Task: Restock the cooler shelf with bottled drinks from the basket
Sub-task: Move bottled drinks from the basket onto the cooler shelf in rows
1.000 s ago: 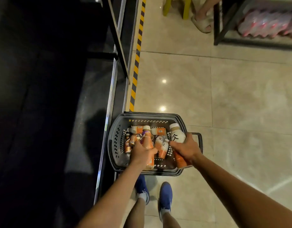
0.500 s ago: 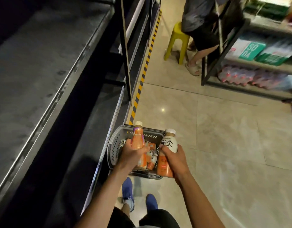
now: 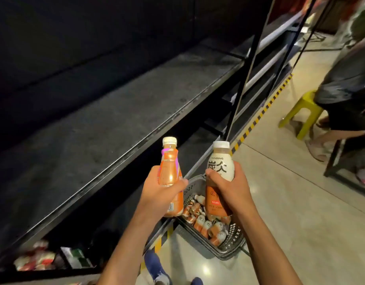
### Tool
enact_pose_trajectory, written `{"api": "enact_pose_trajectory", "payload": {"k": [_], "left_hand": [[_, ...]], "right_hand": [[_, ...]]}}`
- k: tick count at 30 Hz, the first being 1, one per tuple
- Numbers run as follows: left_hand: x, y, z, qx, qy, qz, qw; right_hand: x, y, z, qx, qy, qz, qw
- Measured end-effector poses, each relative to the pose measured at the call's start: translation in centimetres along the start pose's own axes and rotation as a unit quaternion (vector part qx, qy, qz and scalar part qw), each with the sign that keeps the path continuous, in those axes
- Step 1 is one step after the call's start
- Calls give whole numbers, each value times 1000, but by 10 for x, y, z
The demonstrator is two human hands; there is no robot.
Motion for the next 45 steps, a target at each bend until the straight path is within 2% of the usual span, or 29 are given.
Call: {"api": "enact_pose_trajectory", "payload": {"k": [6,14,20,28,33,41,45], "left_hand": [[-25,-99,61,-169,42,27,984],[-31,-229,188,-348,107,55,930],[-14,-311,308,-336,138,-24,932],[16,-414,417,-440,203,-24,874],[22,-465,462,-458,195,-23,867],[14,-542,463,-503,192,26,842],[10,-580,447,-516,180,16,837]], "right_hand": [[63,89,59,147,-100,21,984],[109,209,193,332,-179,35,925],[98,278,329,439,-190,-8,878],[73,341,458,483,-215,-20,848],[77,372,511,501,-232,-13,834],[110,437,547,494,-259,22,830],[126,476,553,485,-248,37,838]]}}
Point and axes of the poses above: each hand's wrist, its own z-axis away from the middle knuckle, its own y-axis out of the palm, x = y × z, the point moved 1 cm from there along -z, towards the middle knuckle, and after that the axes turned 9 degrees about y, right-handed, at the moved point
